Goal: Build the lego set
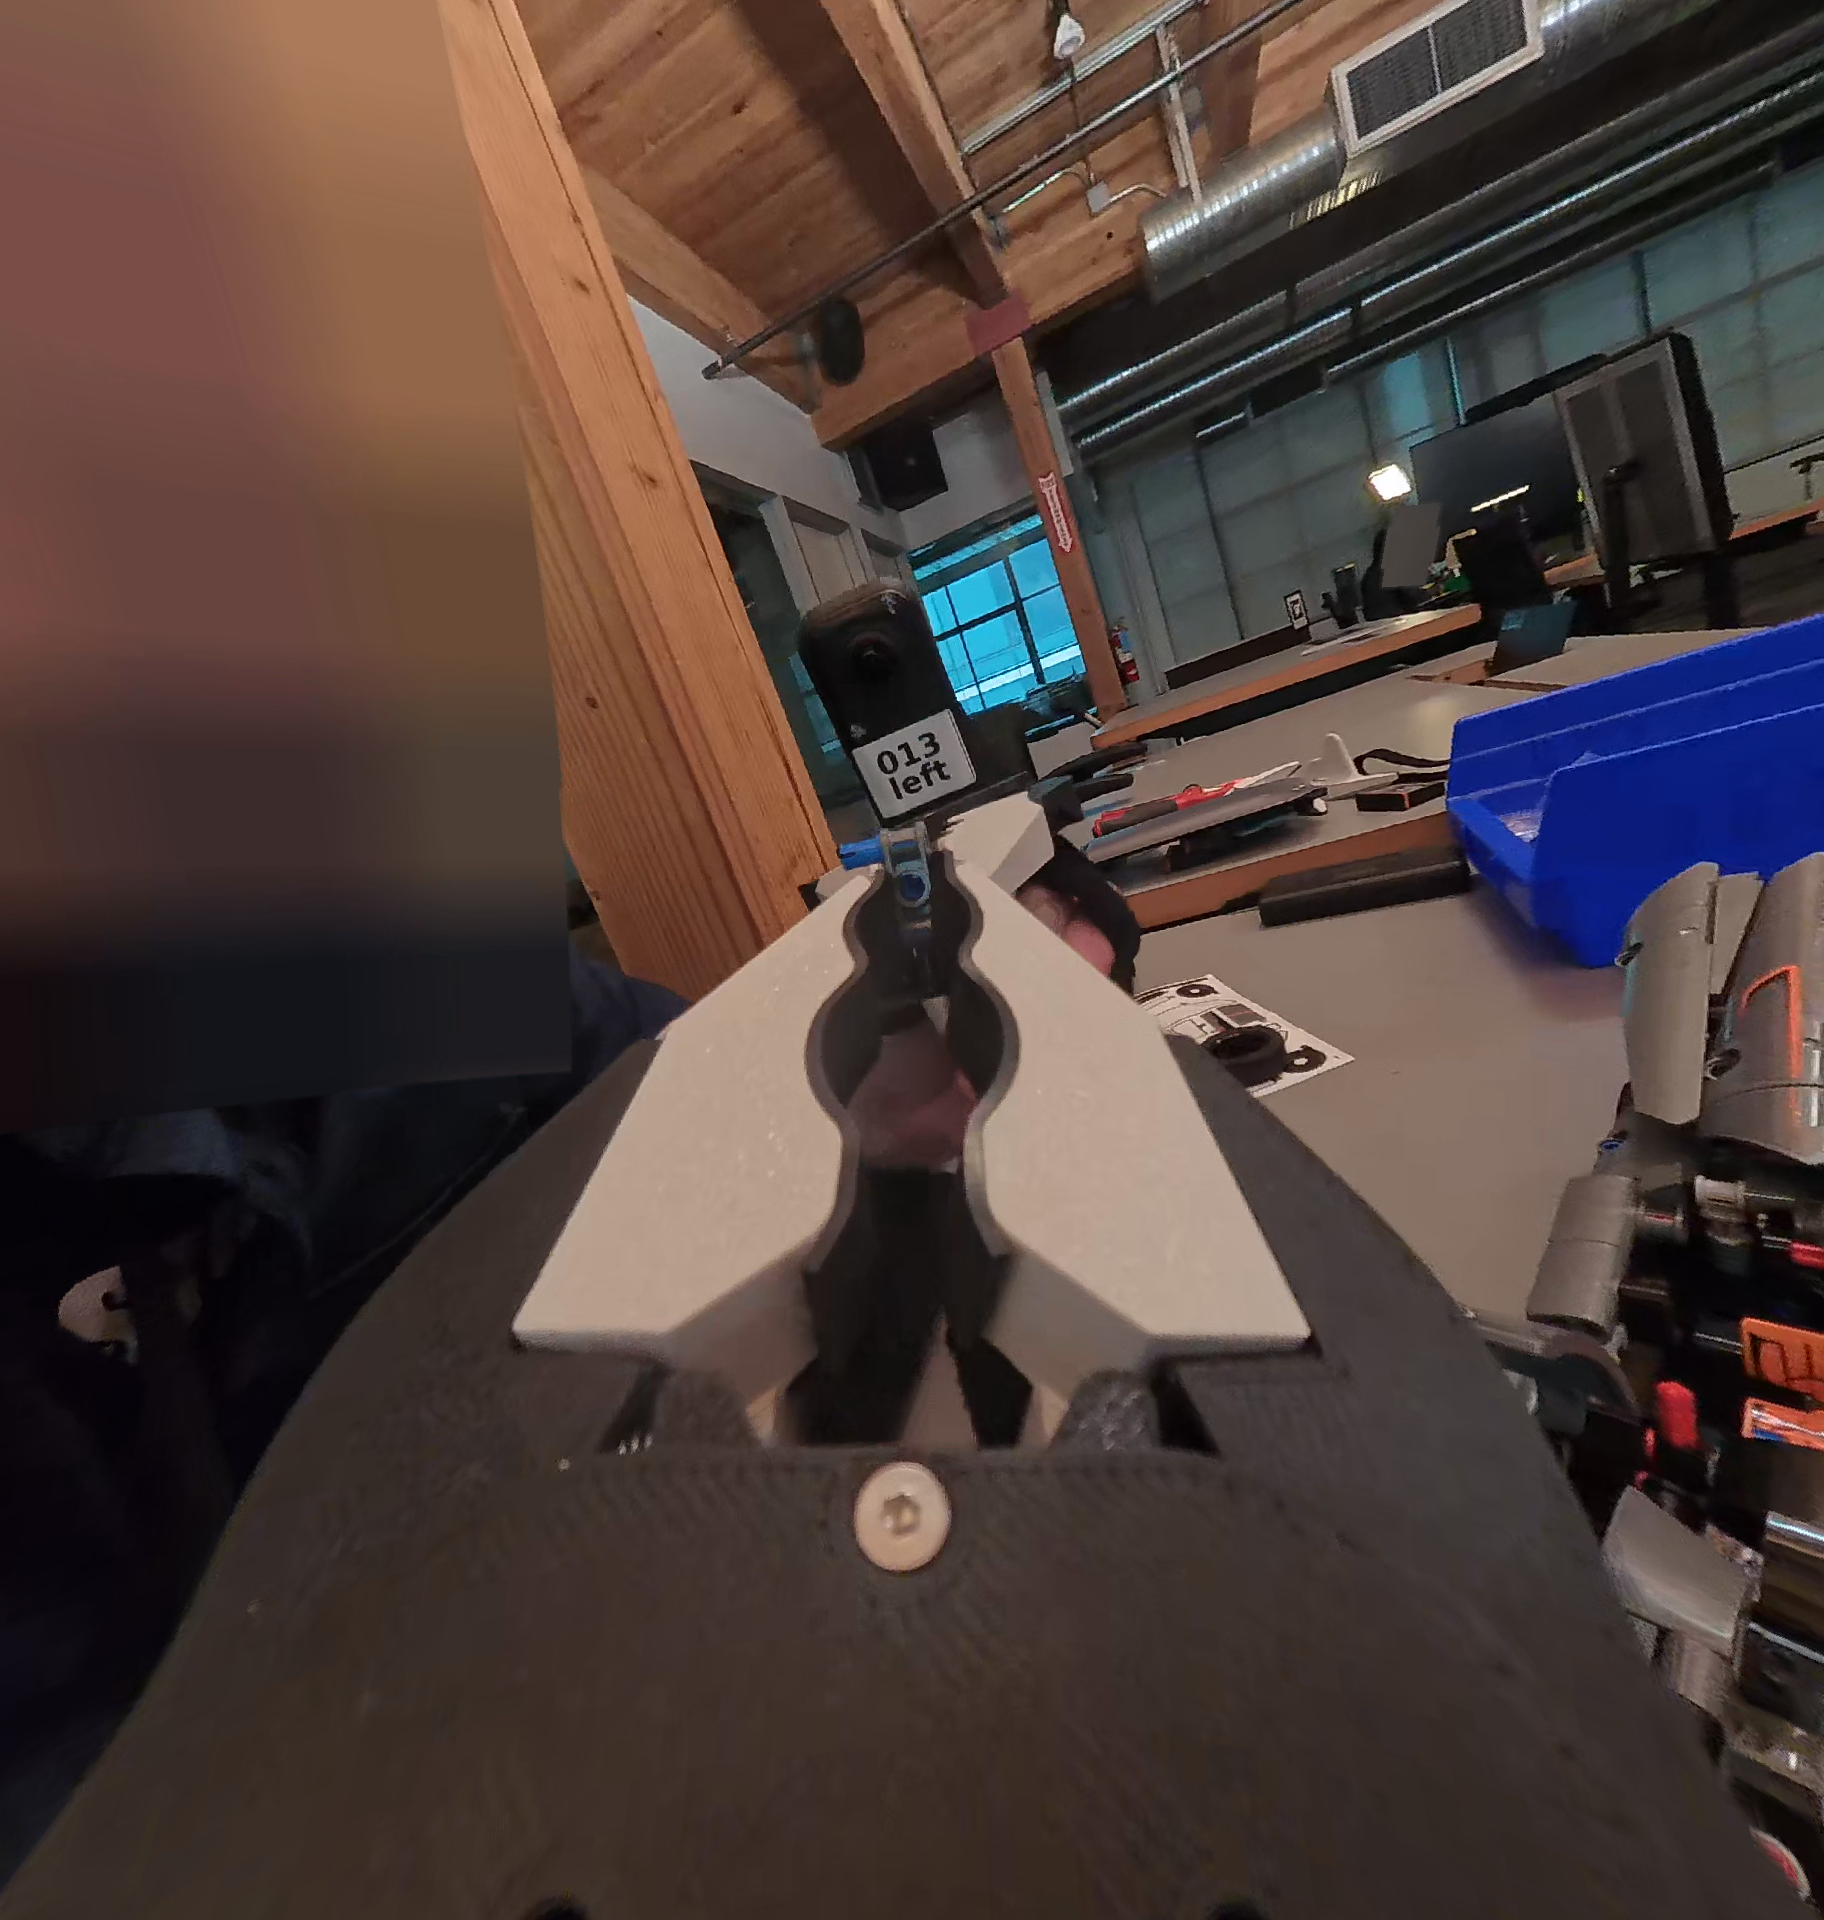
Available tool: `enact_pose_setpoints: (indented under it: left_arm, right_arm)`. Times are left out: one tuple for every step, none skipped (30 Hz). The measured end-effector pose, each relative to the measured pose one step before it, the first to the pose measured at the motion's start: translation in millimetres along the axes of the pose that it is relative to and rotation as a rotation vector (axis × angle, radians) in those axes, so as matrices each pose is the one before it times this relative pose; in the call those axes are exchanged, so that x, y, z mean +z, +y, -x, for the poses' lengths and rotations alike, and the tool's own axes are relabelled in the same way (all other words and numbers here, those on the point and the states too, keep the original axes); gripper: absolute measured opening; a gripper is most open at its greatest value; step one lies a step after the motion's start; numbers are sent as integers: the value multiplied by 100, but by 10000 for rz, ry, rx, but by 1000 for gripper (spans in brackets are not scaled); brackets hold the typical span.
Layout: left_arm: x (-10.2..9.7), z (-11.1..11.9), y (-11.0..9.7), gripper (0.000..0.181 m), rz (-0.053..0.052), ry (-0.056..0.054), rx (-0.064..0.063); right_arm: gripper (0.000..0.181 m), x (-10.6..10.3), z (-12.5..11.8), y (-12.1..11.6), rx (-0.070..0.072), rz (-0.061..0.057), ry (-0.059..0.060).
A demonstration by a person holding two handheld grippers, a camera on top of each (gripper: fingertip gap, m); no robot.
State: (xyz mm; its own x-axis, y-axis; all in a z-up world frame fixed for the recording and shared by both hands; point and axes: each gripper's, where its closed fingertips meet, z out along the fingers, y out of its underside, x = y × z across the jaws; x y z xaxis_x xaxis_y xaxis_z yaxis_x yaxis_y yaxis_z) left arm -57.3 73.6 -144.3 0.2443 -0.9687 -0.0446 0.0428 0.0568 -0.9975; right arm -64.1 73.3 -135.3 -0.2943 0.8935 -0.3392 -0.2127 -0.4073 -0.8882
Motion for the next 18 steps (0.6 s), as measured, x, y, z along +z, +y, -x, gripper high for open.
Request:
enact_pose_setpoints:
  left_arm:
    - [-24,-55,76,3,80,70,-5]
    - [-29,34,121,3,156,-54,194]
    - [7,-3,63,3,184,-57,219]
    - [5,-79,1,3,166,42,133]
    - [-40,-19,35,4,113,-5,122]
    - [-10,6,98,3,102,-18,19]
    - [-35,-113,125,3,125,102,10]
    - [-38,-75,59,3,79,36,81]
    - [27,-123,13,3,24,16,75]
    - [22,-97,67,3,81,42,68]
    - [-20,-51,125,3,102,42,54]
    - [-41,-56,64,3,57,36,48]
    - [5,-28,41,3,38,-34,78]
    - [6,20,179,4,133,-18,70]
    - [-2,-19,103,3,43,17,56]
    - [38,-154,23,4,-15,59,21]
    - [48,-123,96,4,100,29,150]
    - [25,-50,102,3,120,25,74]
  right_arm:
    - [6,-4,-2,95,41,94,-24]
    - [6,-26,-41,113,45,116,-13]
    - [6,-31,-22,74,-2,104,-17]
    - [6,-11,56,61,-73,142,-31]
    - [6,10,17,64,-6,125,-29]
    - [6,9,-23,91,61,53,-31]
    - [6,0,-5,141,50,78,-24]
    - [6,-1,58,123,72,93,-72]
    - [6,12,98,50,49,45,-90]
    - [6,-16,45,81,13,58,-39]
    - [6,-2,-2,119,12,102,-7]
    - [6,21,22,93,12,108,-19]
    - [6,4,-19,63,53,91,-27]
    - [6,-26,-85,119,29,112,26]
    - [6,-30,-48,121,0,119,29]
    - [6,-15,95,87,-3,111,-38]
    - [6,-37,82,106,-48,135,4]
    - [6,-26,-5,124,6,108,20]
